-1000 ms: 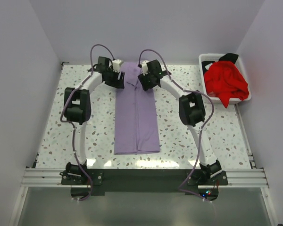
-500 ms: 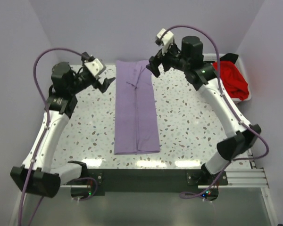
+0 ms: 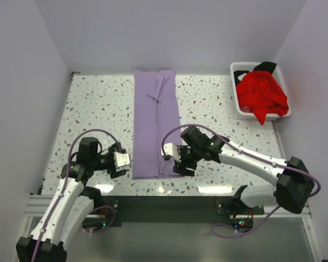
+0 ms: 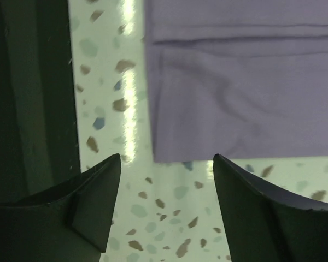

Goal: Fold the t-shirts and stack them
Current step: Fold the tshirt

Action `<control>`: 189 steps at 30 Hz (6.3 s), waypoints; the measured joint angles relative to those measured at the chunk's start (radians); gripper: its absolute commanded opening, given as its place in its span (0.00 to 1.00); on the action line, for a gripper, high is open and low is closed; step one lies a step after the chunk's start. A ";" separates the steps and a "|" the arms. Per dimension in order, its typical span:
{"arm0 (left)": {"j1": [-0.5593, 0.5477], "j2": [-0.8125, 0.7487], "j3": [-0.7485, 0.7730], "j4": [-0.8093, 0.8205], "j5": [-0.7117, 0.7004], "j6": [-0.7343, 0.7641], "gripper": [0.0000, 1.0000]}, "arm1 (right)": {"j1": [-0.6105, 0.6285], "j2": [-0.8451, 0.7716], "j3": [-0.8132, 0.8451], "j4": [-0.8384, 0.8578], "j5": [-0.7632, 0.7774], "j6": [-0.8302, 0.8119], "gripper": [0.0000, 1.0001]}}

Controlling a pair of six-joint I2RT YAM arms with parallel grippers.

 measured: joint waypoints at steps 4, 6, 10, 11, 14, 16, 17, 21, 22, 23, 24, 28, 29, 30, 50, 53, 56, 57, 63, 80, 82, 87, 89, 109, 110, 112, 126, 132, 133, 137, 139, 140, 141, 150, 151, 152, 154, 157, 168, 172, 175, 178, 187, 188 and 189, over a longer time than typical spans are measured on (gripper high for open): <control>-0.022 -0.098 -0.107 -0.031 0.013 0.087 0.55 | 0.069 -0.034 -0.145 0.045 0.014 -0.014 0.54; -0.035 -0.085 -0.113 -0.031 0.020 0.153 0.54 | 0.080 -0.045 -0.194 0.085 0.029 -0.031 0.53; -0.072 -0.015 -0.129 -0.026 0.022 0.273 0.57 | 0.103 -0.016 -0.236 0.149 0.046 -0.061 0.50; -0.085 0.000 -0.139 -0.023 0.020 0.296 0.58 | 0.107 -0.003 -0.236 0.165 0.050 -0.068 0.49; -0.151 0.037 -0.169 -0.012 -0.006 0.336 0.59 | 0.117 0.034 -0.236 0.203 0.058 -0.089 0.49; -0.216 0.059 -0.177 0.003 -0.034 0.340 0.60 | 0.124 0.054 -0.236 0.213 0.063 -0.100 0.50; -0.249 0.075 -0.178 0.013 -0.048 0.336 0.60 | 0.129 0.064 -0.236 0.219 0.064 -0.103 0.50; -0.363 0.145 -0.178 0.084 -0.107 0.291 0.60 | 0.140 0.090 -0.236 0.235 0.076 -0.125 0.50; -0.386 0.170 -0.178 0.101 -0.123 0.275 0.60 | 0.140 0.095 -0.236 0.237 0.083 -0.131 0.50; -0.404 0.195 -0.178 0.118 -0.139 0.261 0.60 | 0.141 0.098 -0.236 0.238 0.088 -0.137 0.50; -0.418 0.216 -0.178 0.136 -0.155 0.249 0.59 | 0.142 0.102 -0.236 0.238 0.091 -0.145 0.50; -0.438 0.264 -0.177 0.217 -0.186 0.215 0.57 | 0.150 0.121 -0.236 0.239 0.111 -0.171 0.49; -0.440 0.273 -0.177 0.235 -0.190 0.210 0.56 | 0.154 0.128 -0.236 0.238 0.115 -0.179 0.47; -0.441 0.281 -0.177 0.248 -0.192 0.208 0.56 | 0.157 0.137 -0.235 0.238 0.118 -0.183 0.45; -0.467 0.252 -0.153 0.186 -0.201 0.261 0.00 | 0.212 0.072 -0.256 0.260 0.163 -0.188 0.00; -0.470 0.196 -0.141 0.116 -0.183 0.261 0.00 | 0.234 0.005 -0.258 0.239 0.159 -0.164 0.00; -0.470 0.128 -0.111 0.058 -0.174 0.261 0.00 | 0.240 -0.076 -0.256 0.213 0.158 -0.146 0.00; -0.469 0.108 -0.098 0.048 -0.175 0.258 0.00 | 0.238 -0.096 -0.251 0.202 0.158 -0.142 0.00; -0.337 0.187 0.052 0.034 -0.154 0.275 0.00 | 0.155 -0.101 -0.169 0.168 0.128 -0.163 0.00; -0.104 0.827 0.456 0.252 -0.144 0.402 0.00 | -0.219 0.455 0.357 0.160 -0.061 -0.514 0.00; -0.085 0.890 0.518 0.269 -0.144 0.404 0.00 | -0.243 0.516 0.419 0.150 -0.079 -0.541 0.00; -0.063 1.019 0.631 0.311 -0.156 0.404 0.02 | -0.306 0.653 0.560 0.141 -0.109 -0.586 0.00; -0.062 1.067 0.671 0.323 -0.161 0.404 0.03 | -0.327 0.700 0.608 0.135 -0.120 -0.597 0.00; -0.040 1.300 0.857 0.356 -0.193 0.399 0.03 | -0.385 0.887 0.782 0.110 -0.135 -0.647 0.00; -0.040 1.300 0.857 0.356 -0.193 0.399 0.04 | -0.385 0.887 0.784 0.111 -0.135 -0.645 0.00; -0.040 1.300 0.857 0.356 -0.193 0.400 0.04 | -0.386 0.887 0.787 0.112 -0.135 -0.644 0.00; -0.025 1.300 0.857 0.354 -0.201 0.403 0.04 | -0.401 0.878 0.785 0.130 -0.150 -0.624 0.00; -0.021 1.315 0.874 0.354 -0.200 0.404 0.05 | -0.406 0.871 0.785 0.139 -0.153 -0.623 0.00; -0.021 1.324 0.882 0.354 -0.200 0.404 0.05 | -0.406 0.871 0.785 0.139 -0.152 -0.623 0.00; -0.021 1.351 0.904 0.354 -0.201 0.405 0.06 | -0.406 0.871 0.785 0.146 -0.152 -0.624 0.00; -0.021 1.362 0.911 0.353 -0.202 0.409 0.06 | -0.406 0.871 0.785 0.154 -0.151 -0.623 0.00; -0.021 1.366 0.913 0.352 -0.203 0.414 0.07 | -0.406 0.871 0.785 0.159 -0.149 -0.623 0.00; -0.021 1.369 0.914 0.351 -0.204 0.419 0.11 | -0.406 0.871 0.785 0.161 -0.148 -0.624 0.00; -0.018 1.374 0.932 0.370 -0.211 0.380 0.59 | -0.406 0.871 0.785 0.192 -0.108 -0.595 0.59; -0.014 1.372 0.933 0.372 -0.209 0.355 0.62 | -0.406 0.871 0.785 0.193 -0.094 -0.575 0.59; -0.008 1.368 0.933 0.373 -0.206 0.325 0.63 | -0.406 0.867 0.785 0.193 -0.086 -0.553 0.59; 0.008 1.349 0.933 0.370 -0.198 0.252 0.63 | -0.406 0.857 0.785 0.187 -0.069 -0.504 0.56; 0.043 1.283 0.933 0.355 -0.174 0.132 0.63 | -0.409 0.805 0.784 0.154 -0.069 -0.397 0.49; 0.063 1.055 0.703 0.348 0.049 -0.433 0.58 | -0.387 0.671 0.736 0.078 -0.195 0.171 0.25; 0.063 1.068 0.550 0.359 0.088 -0.627 0.58 | -0.380 0.716 0.641 0.089 -0.209 0.337 0.24; 0.063 1.101 0.497 0.377 0.088 -0.729 0.57 | -0.381 0.760 0.577 0.100 -0.203 0.413 0.24; 0.067 1.146 0.456 0.421 0.075 -0.817 0.56 | -0.381 0.804 0.528 0.112 -0.206 0.479 0.23; 0.122 1.186 0.430 0.518 0.138 -1.006 0.54 | -0.386 0.793 0.507 0.132 -0.196 0.538 0.25; 0.130 1.179 0.422 0.515 0.138 -1.005 0.53 | -0.386 0.780 0.494 0.131 -0.187 0.528 0.26; 0.136 1.170 0.417 0.507 0.136 -0.999 0.53 | -0.386 0.768 0.484 0.127 -0.177 0.515 0.27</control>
